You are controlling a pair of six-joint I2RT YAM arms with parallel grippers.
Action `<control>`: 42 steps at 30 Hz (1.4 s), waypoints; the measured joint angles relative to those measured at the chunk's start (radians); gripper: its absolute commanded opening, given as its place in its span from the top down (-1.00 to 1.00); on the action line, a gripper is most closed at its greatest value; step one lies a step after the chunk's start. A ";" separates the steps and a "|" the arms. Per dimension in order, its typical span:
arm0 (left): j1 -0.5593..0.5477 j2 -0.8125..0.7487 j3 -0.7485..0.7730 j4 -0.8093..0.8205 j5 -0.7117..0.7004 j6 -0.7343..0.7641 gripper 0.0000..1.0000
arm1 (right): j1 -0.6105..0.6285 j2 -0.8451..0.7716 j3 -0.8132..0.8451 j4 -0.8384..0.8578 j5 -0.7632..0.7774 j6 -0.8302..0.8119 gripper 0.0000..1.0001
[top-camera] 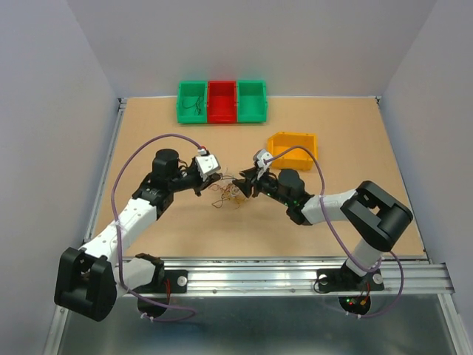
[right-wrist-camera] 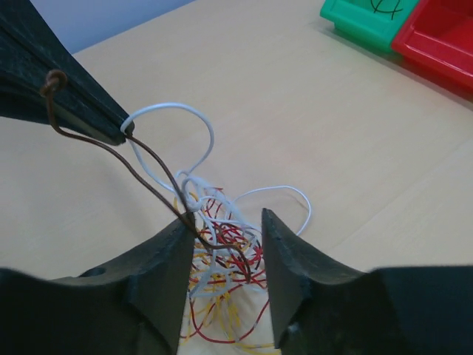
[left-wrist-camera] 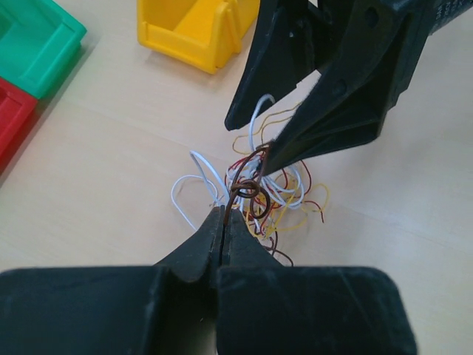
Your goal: Untangle the cables
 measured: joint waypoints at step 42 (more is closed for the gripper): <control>0.013 0.087 0.035 0.140 0.037 -0.060 1.00 | 0.000 -0.161 -0.022 0.077 -0.018 0.129 0.99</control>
